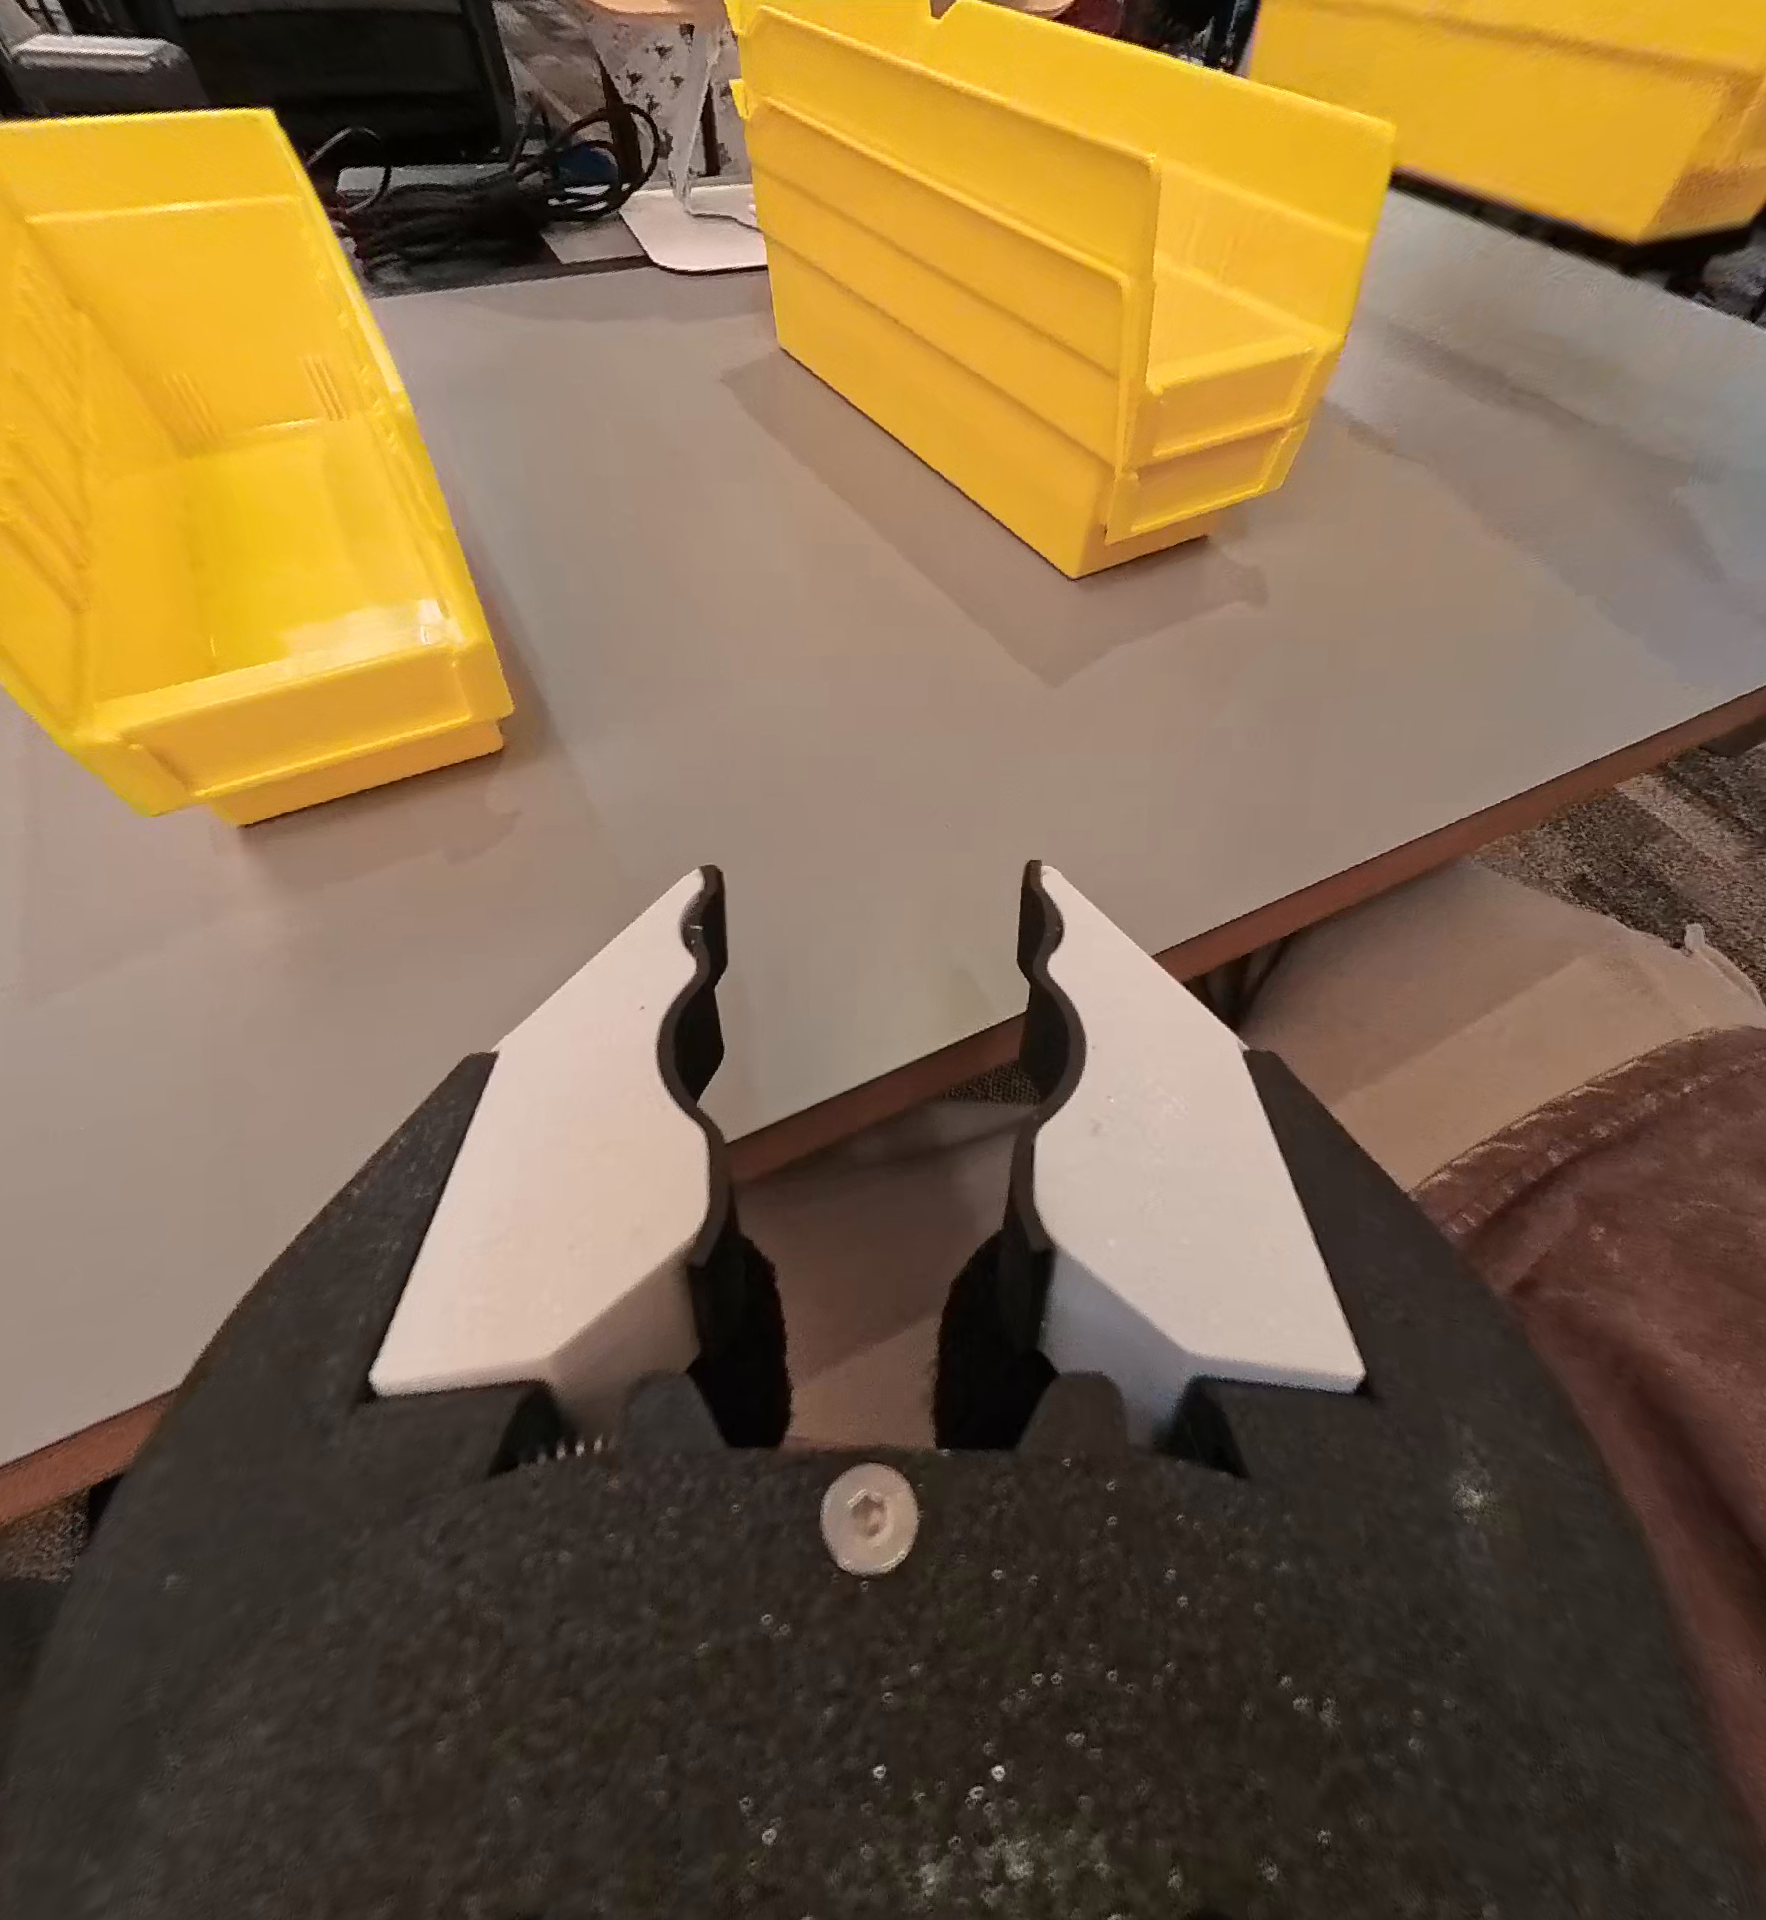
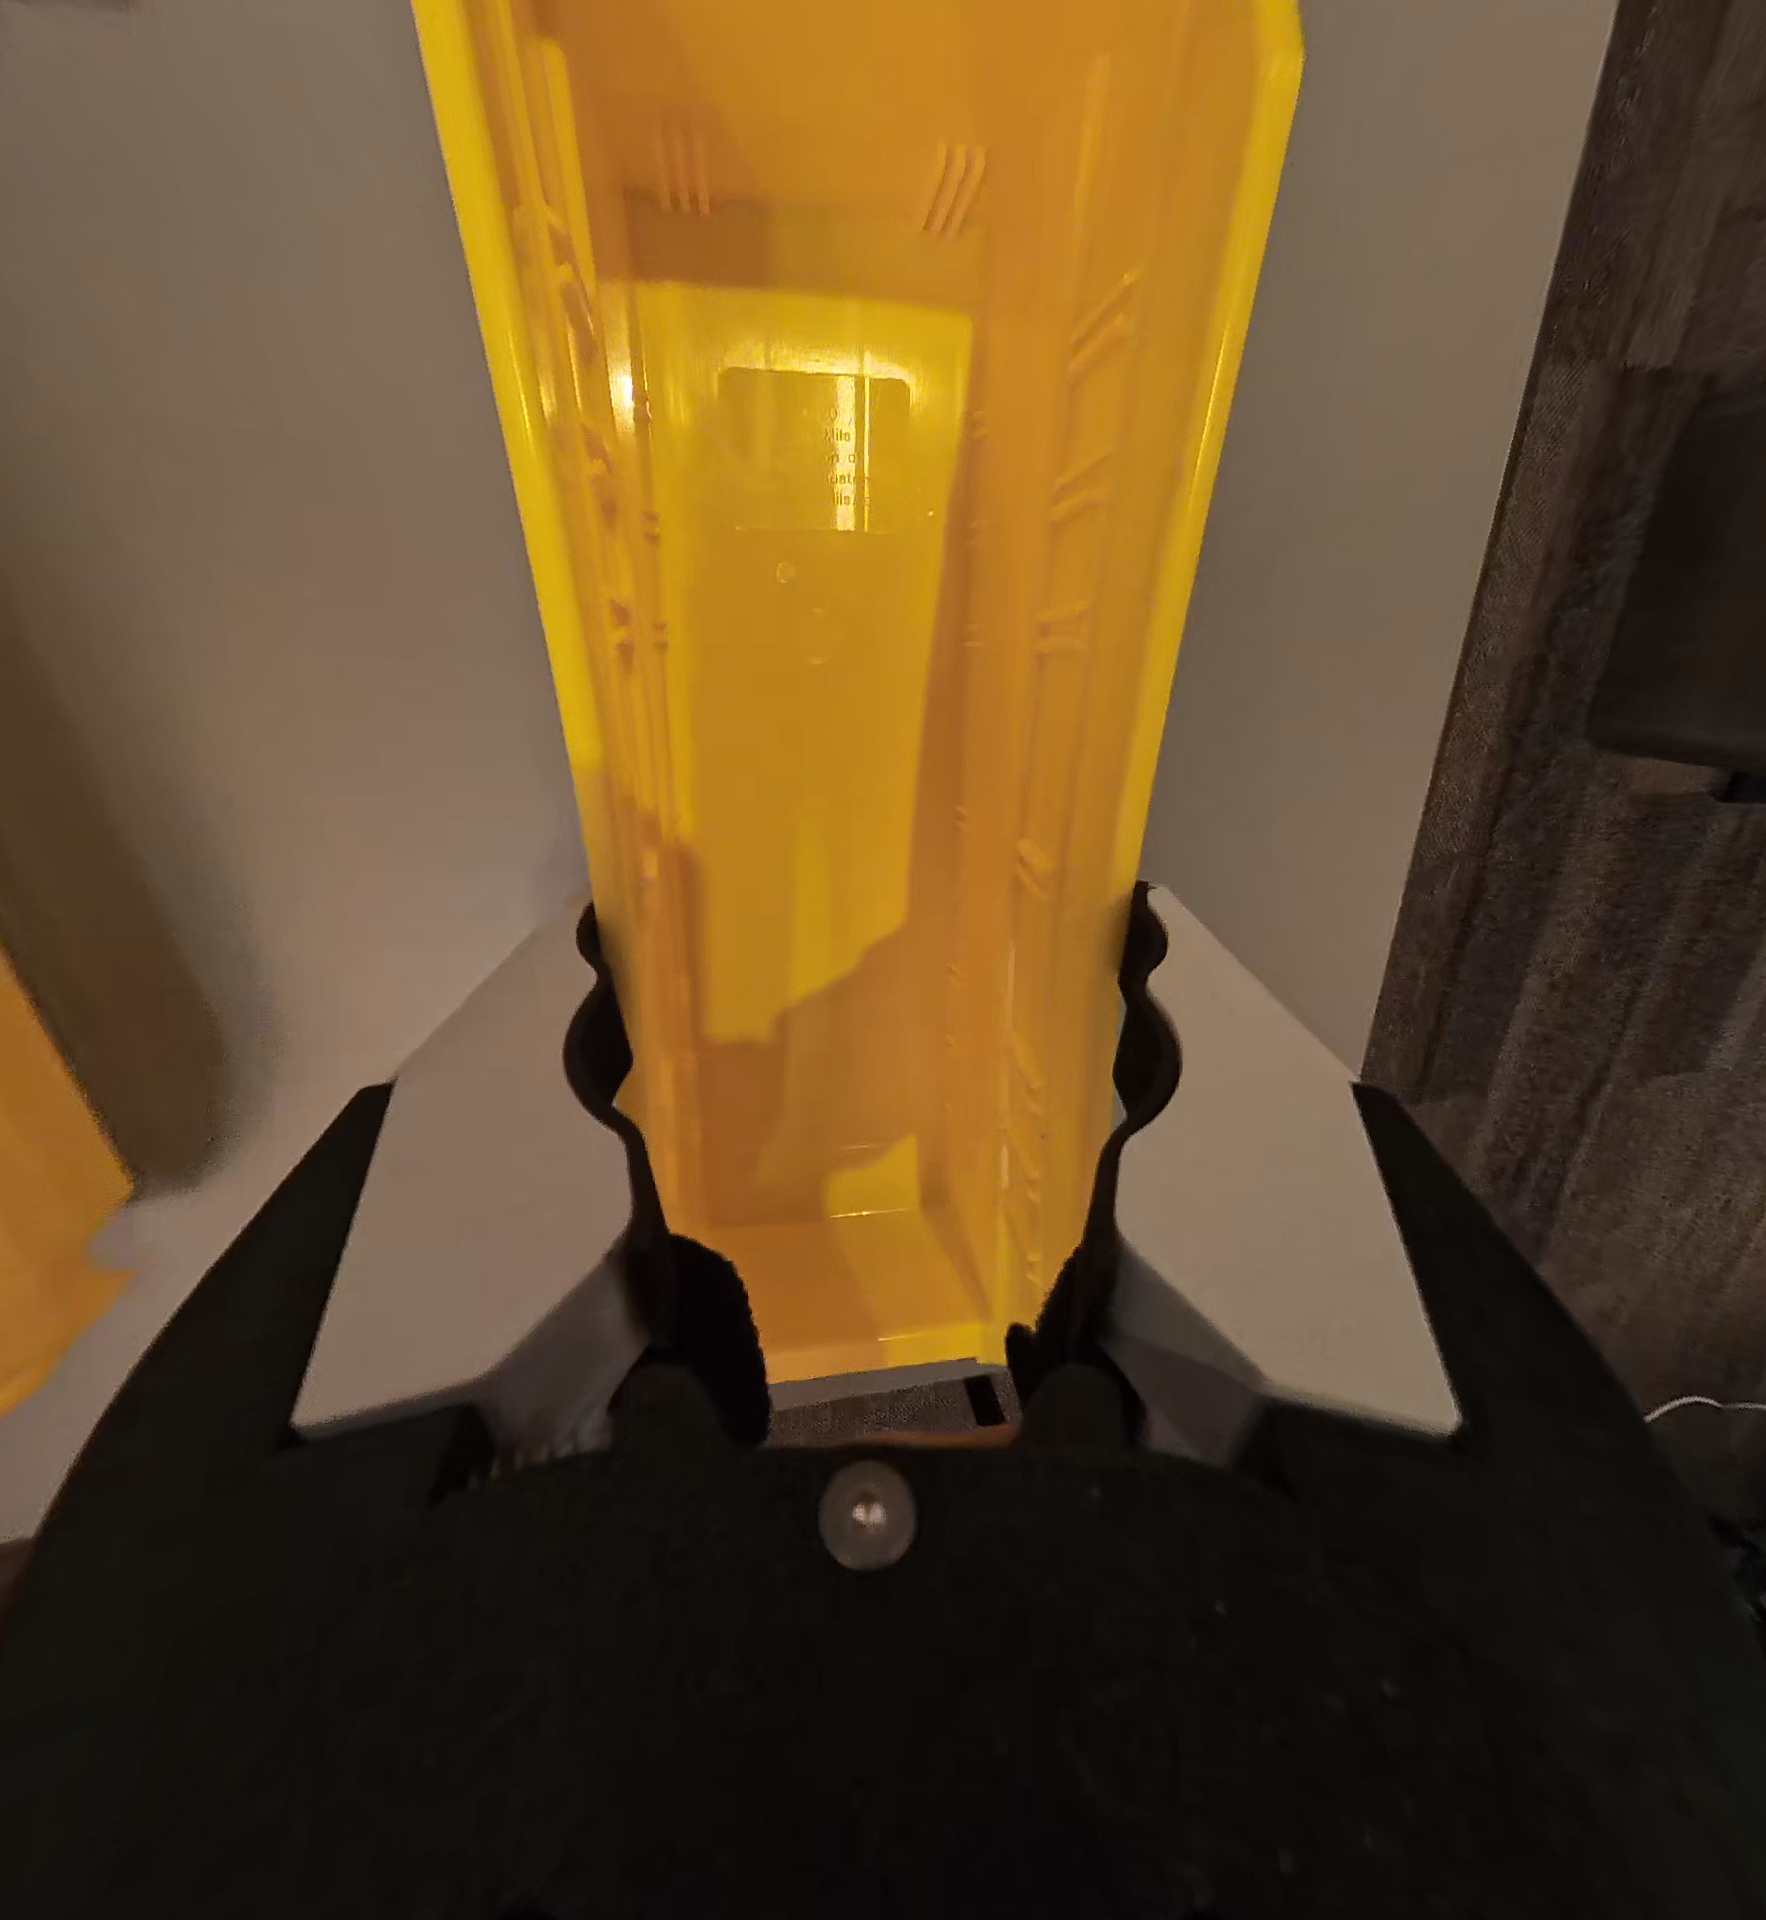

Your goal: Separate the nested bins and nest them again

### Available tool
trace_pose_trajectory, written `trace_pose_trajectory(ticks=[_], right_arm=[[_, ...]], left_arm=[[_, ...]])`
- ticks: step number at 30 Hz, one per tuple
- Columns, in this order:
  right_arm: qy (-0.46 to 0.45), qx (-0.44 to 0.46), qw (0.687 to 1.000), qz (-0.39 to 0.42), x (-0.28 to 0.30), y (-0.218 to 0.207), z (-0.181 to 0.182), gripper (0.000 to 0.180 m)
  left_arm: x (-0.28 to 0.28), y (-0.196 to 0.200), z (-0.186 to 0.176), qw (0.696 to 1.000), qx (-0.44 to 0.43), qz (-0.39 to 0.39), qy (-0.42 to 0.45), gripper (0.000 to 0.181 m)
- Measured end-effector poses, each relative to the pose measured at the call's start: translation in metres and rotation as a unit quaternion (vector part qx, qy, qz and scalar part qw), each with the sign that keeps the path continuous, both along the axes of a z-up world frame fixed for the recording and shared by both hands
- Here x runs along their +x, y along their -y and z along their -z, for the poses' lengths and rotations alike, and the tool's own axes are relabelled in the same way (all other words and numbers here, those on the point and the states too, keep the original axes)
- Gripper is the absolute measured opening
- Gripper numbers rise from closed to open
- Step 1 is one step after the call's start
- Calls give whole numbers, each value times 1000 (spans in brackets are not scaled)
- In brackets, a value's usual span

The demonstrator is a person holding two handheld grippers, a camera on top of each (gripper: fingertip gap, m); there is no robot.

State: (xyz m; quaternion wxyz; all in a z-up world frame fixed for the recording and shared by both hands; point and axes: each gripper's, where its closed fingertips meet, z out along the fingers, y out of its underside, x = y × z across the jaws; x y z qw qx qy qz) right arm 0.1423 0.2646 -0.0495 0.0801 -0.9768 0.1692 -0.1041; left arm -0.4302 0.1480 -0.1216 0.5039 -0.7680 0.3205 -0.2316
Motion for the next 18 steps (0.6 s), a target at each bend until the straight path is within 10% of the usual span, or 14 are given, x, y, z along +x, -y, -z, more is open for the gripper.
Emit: trace_pose_trajectory(ticks=[9,18], right_arm=[[5,54,997,-56,-126,-50,-86,97],[1,56,992,-110,-262,-83,-81,98]], left_arm=[[4,4,-3,999,28,4,-24,54],[0,9,-15,999,36,3,-5,54]])
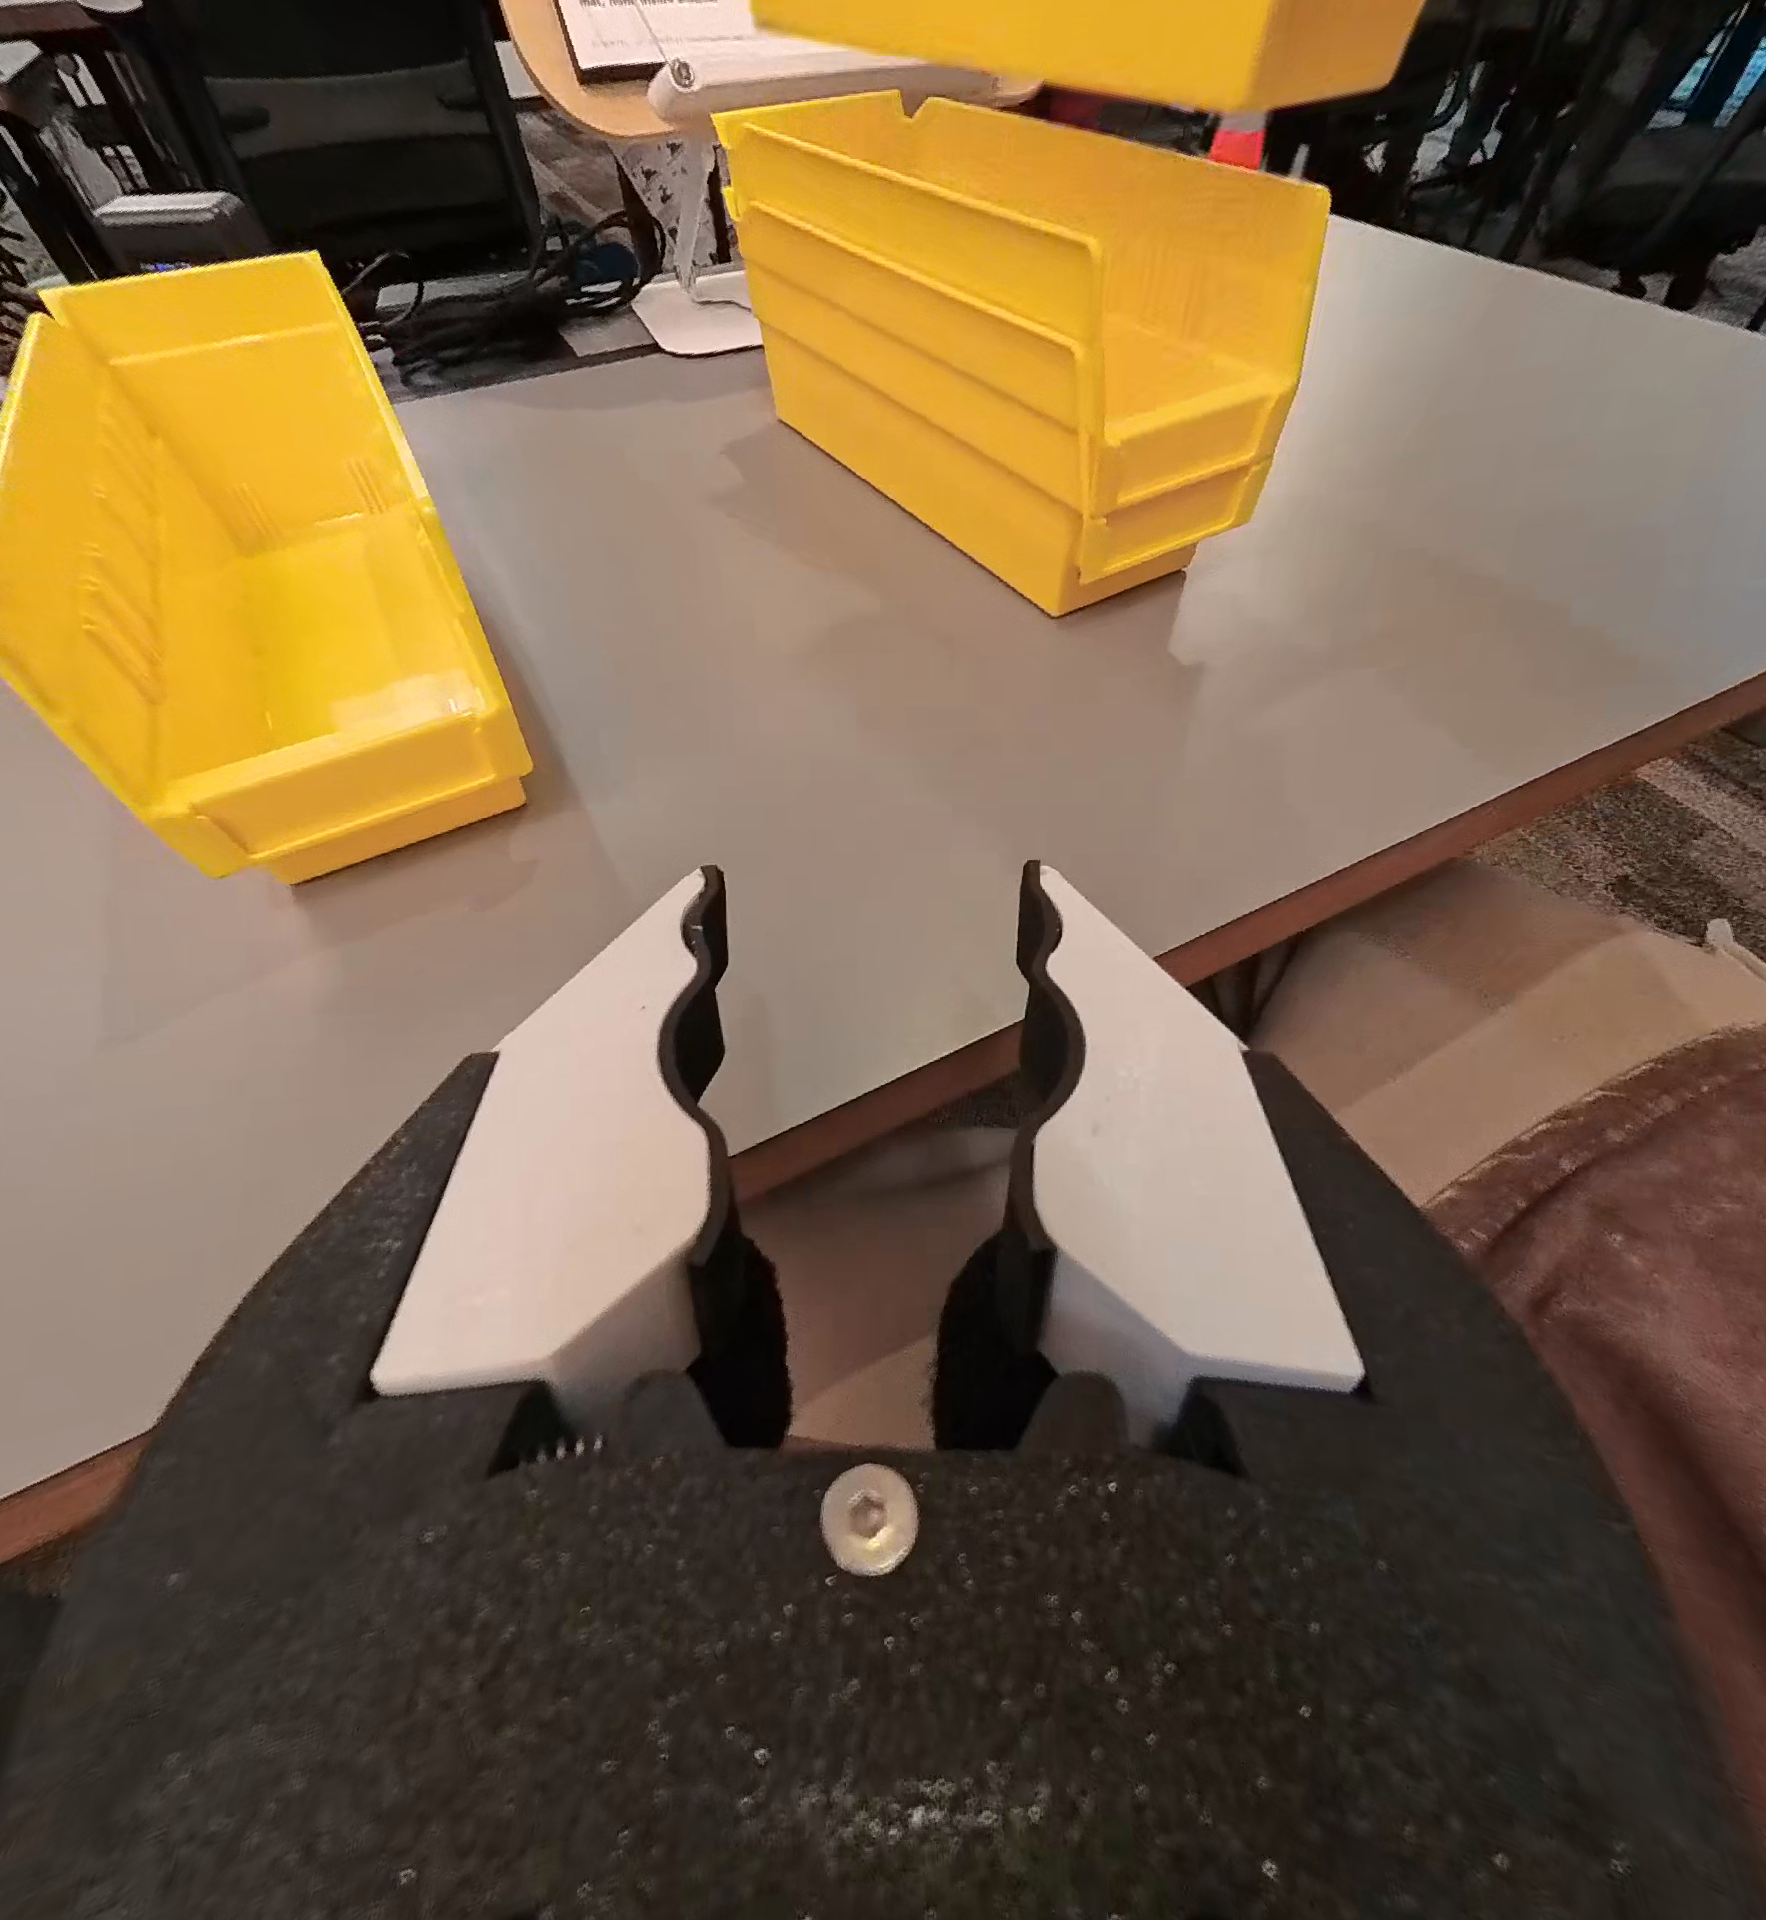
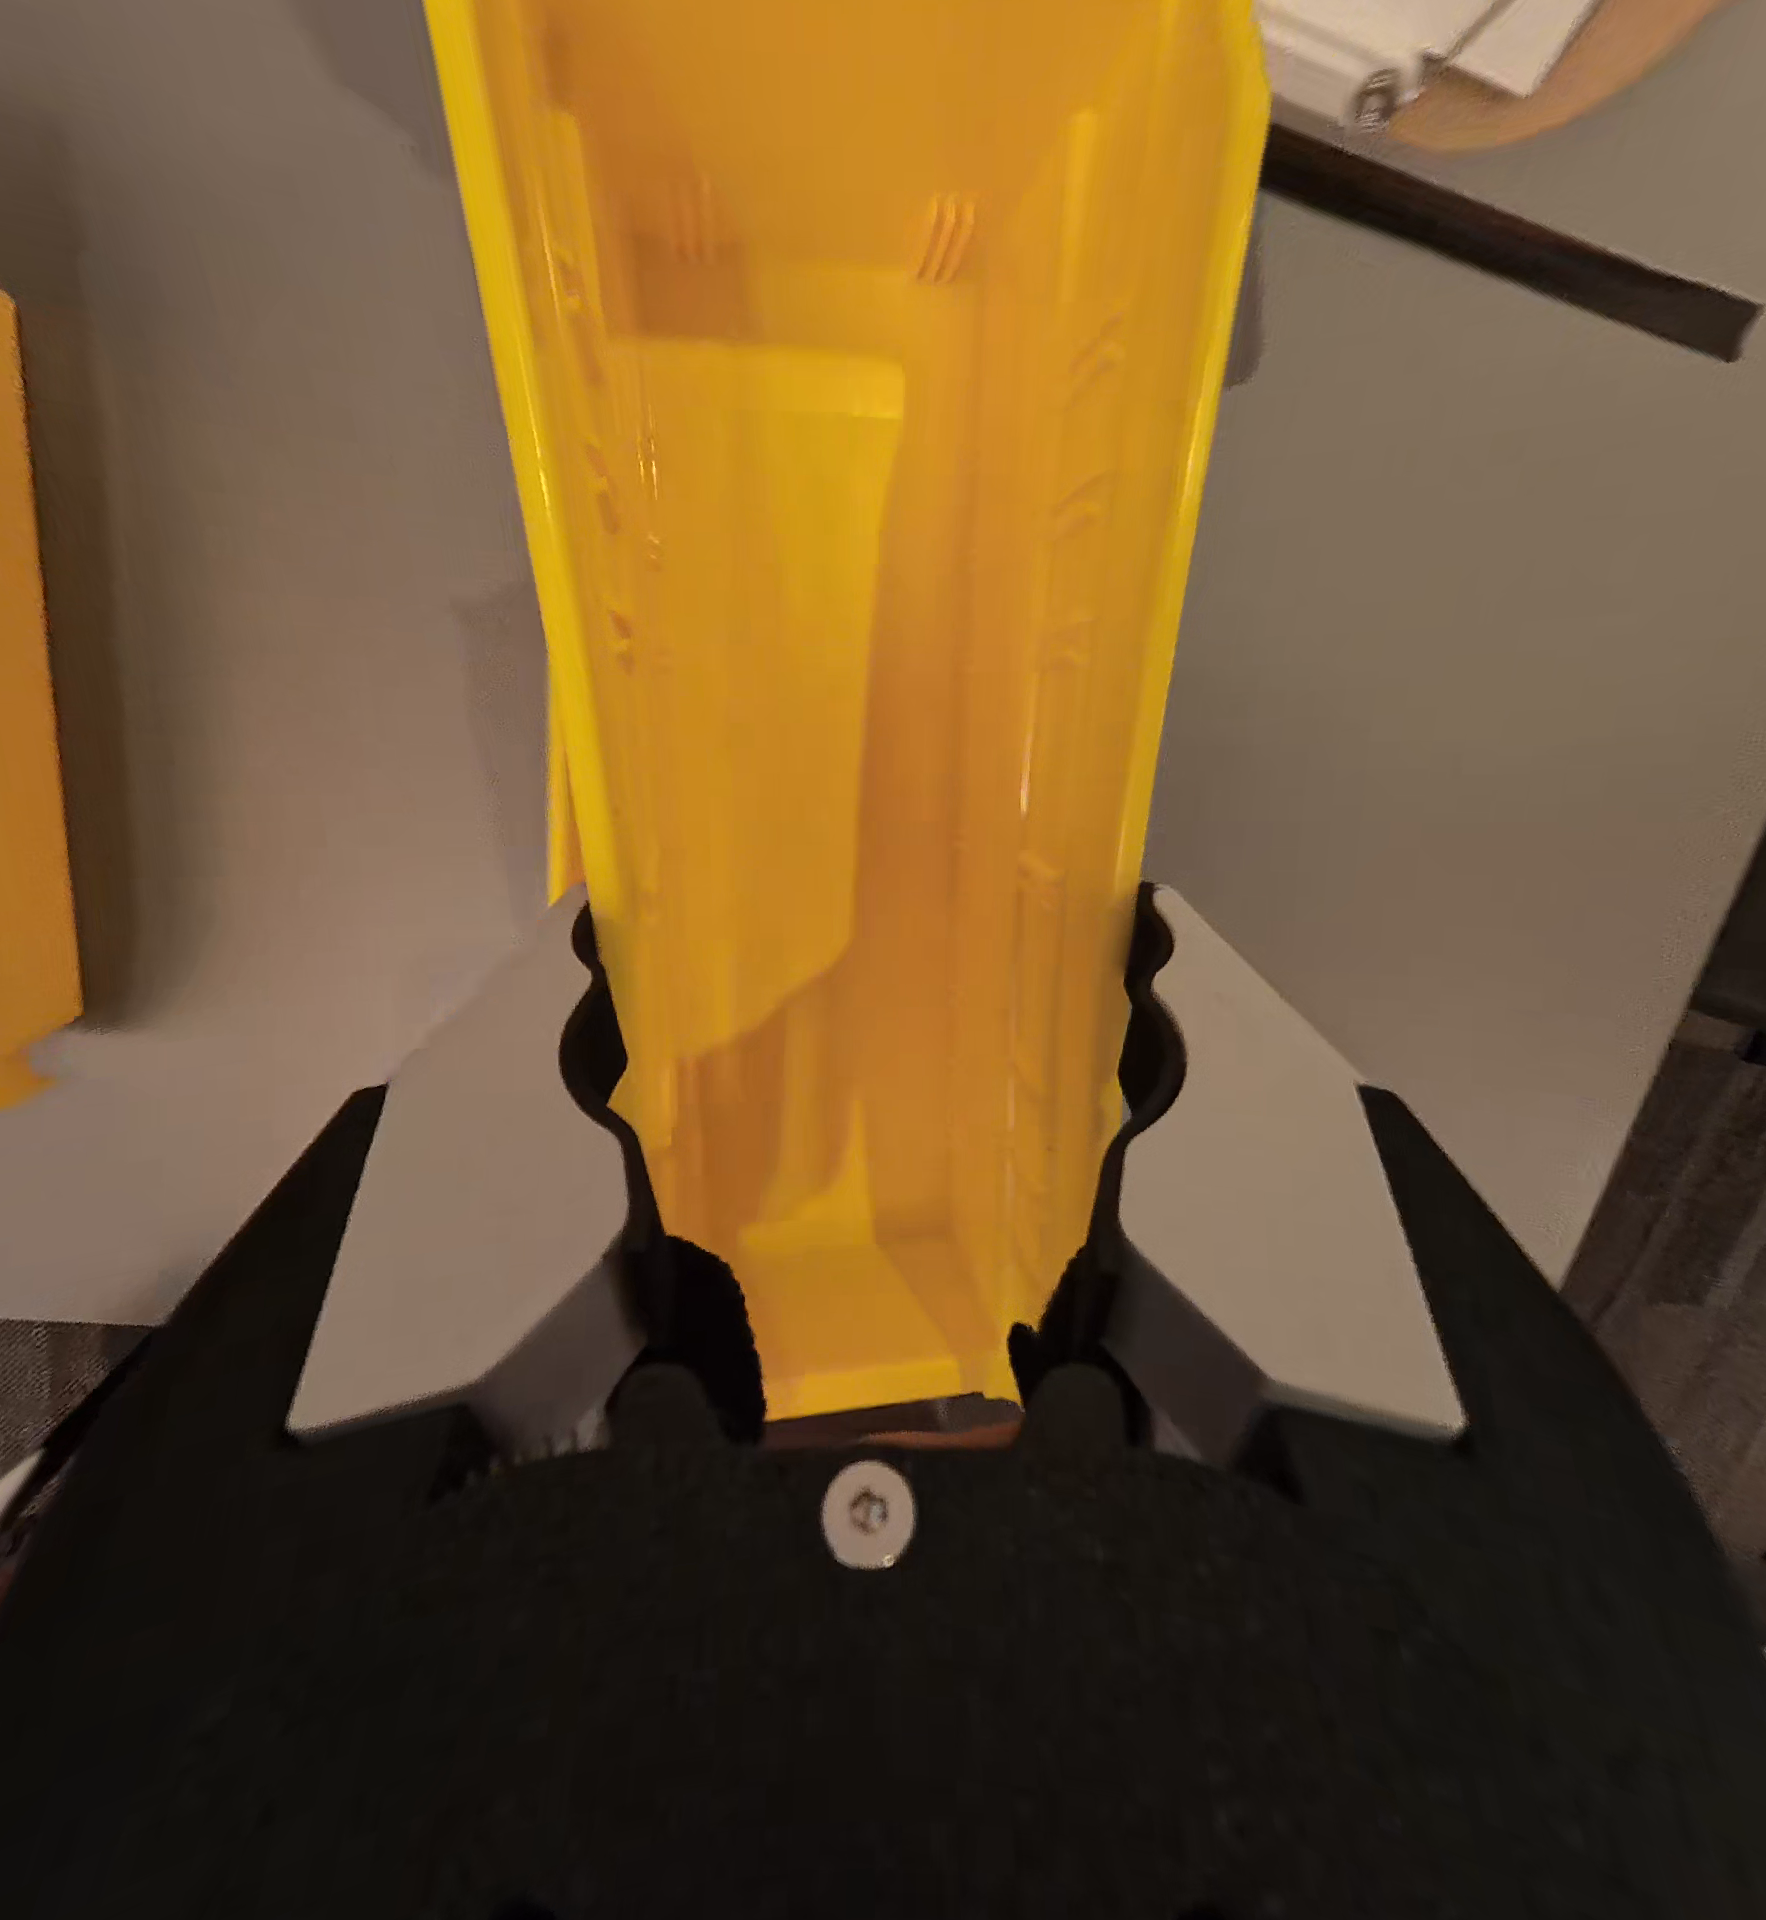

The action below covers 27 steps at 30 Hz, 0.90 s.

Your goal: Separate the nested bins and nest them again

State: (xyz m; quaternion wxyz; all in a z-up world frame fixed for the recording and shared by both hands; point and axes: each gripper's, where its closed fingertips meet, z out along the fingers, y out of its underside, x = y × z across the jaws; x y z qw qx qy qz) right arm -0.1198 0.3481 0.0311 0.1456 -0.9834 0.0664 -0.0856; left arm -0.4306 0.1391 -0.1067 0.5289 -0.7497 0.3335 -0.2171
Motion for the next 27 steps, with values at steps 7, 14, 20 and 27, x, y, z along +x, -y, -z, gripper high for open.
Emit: trace_pose_trajectory(ticks=[7,14,20,27], right_arm=[[12,-16,1000,13,-14,-5,25,100],[6,-7,1000,20,-17,-7,30,101],[-1,-10,1000,28,-23,-5,45,101],[-4,-14,999,33,-22,-11,66,103]], left_arm=[[2,1,-5,1000,-2,4,12,54],[8,2,-4,1000,-11,15,15,54],[5,1,-10,1000,2,11,15,54],[3,-3,-8,1000,-3,8,18,54]])
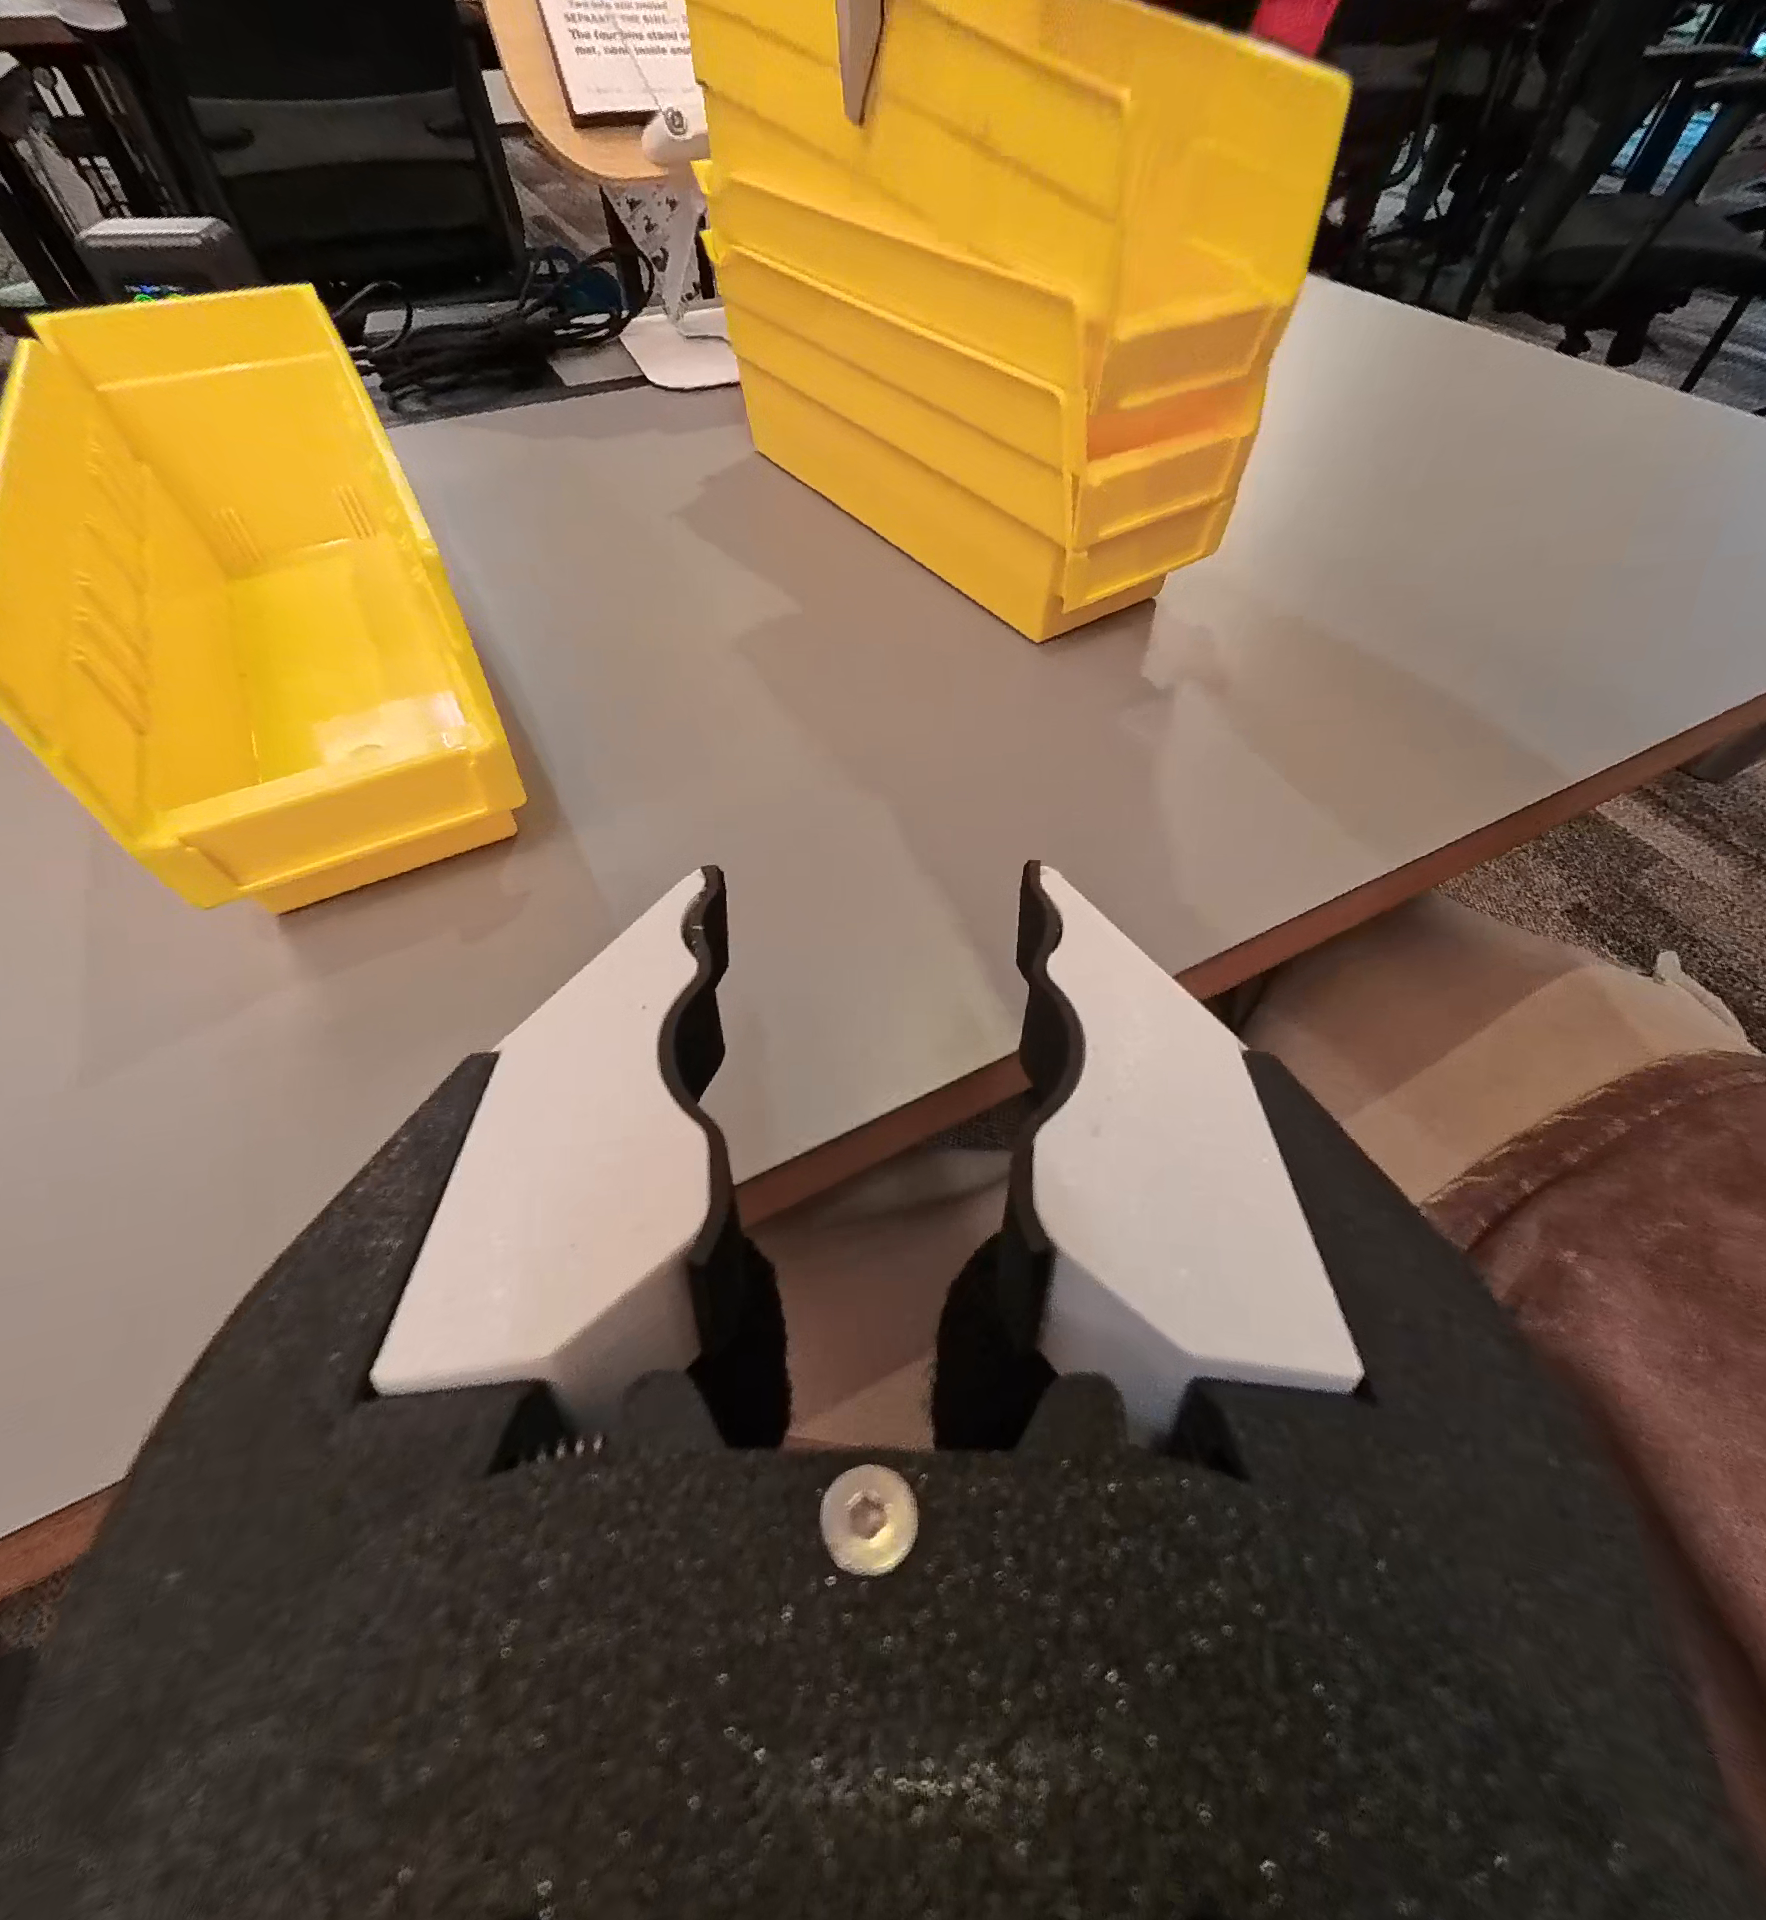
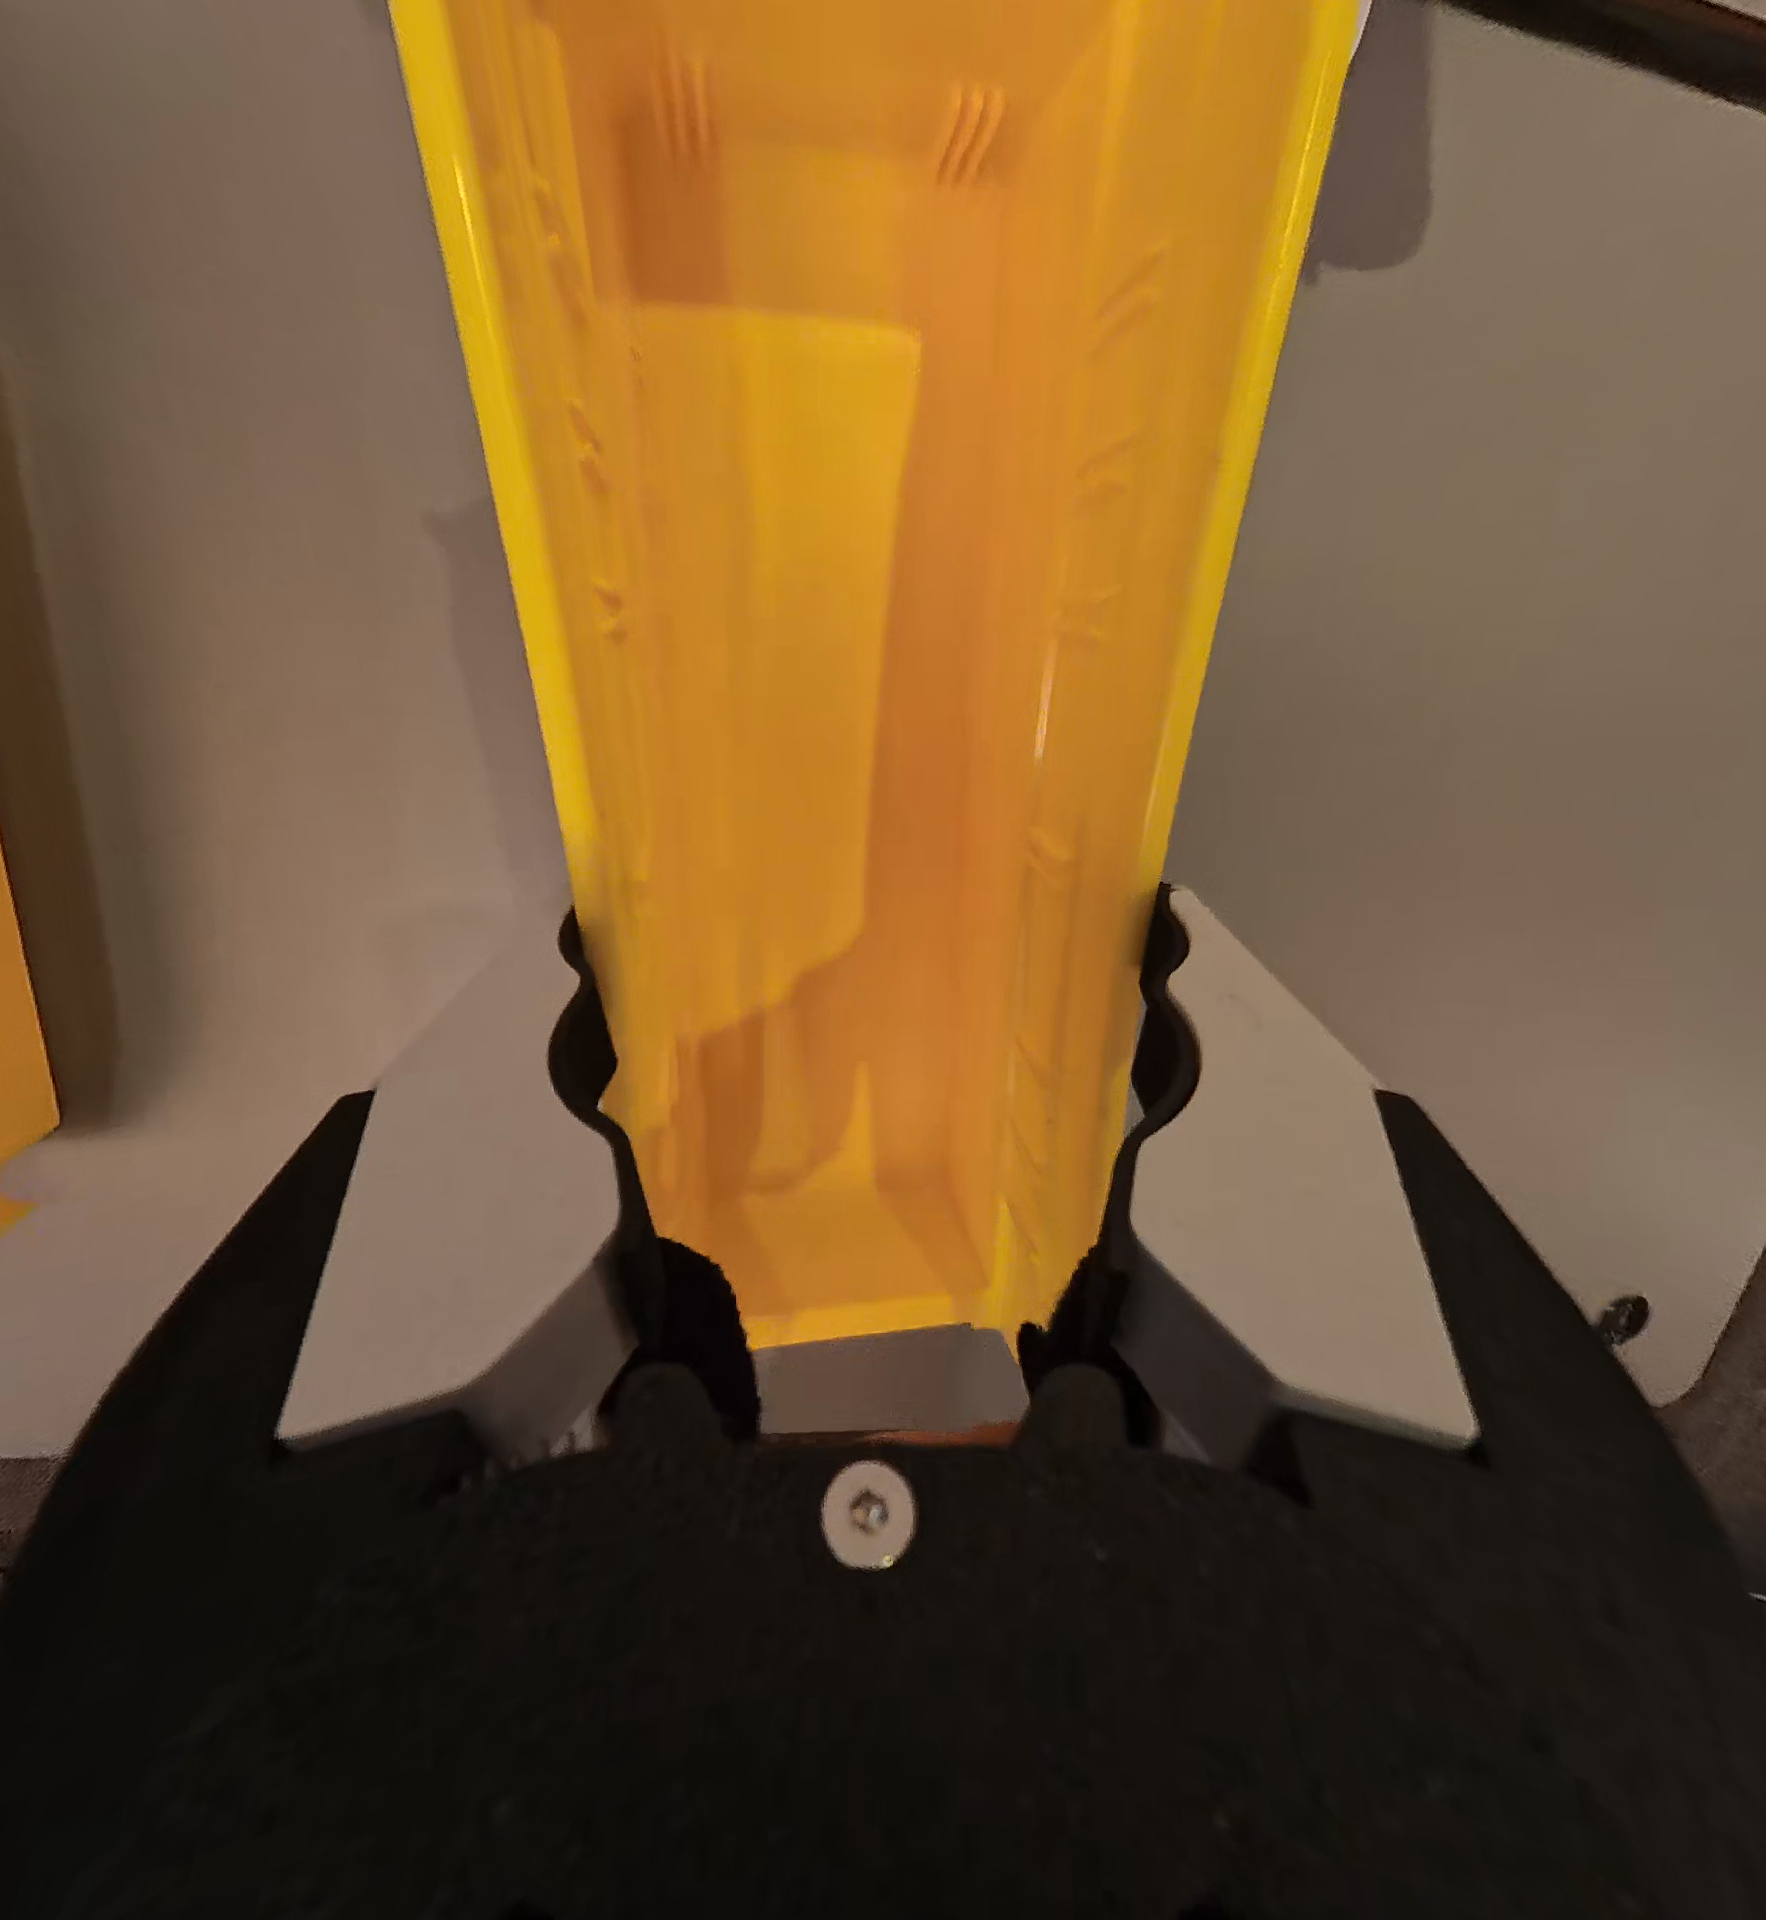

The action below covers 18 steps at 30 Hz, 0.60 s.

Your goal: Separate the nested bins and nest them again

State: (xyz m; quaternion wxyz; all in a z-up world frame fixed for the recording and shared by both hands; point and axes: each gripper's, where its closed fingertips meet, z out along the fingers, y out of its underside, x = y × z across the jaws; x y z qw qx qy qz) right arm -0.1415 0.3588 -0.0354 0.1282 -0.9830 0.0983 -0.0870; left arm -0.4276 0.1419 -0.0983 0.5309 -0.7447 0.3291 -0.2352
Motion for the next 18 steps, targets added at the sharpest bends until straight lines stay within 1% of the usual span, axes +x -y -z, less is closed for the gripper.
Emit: trace_pose_trajectory(ticks=[6,9,13,14,16,18], right_arm=[[-3,-25,1000,-6,0,3,27,105],[-11,-18,1000,-4,-2,-1,29,107],[-20,-9,1000,-13,-1,-4,32,120],[-23,7,999,-31,-3,-8,27,121],[-29,71,994,-79,-9,-21,6,120],[-49,145,978,-145,-19,-22,-20,119]], left_arm=[[-2,-2,0,1000,-4,-1,4,54],[-2,-2,0,1000,-2,-2,2,54],[-5,-3,2,1000,2,-4,-5,54],[-7,-4,3,1000,4,-7,-7,54],[-13,-8,3,1000,10,-14,-8,55],[-21,-12,1,1000,15,-25,-9,55]])
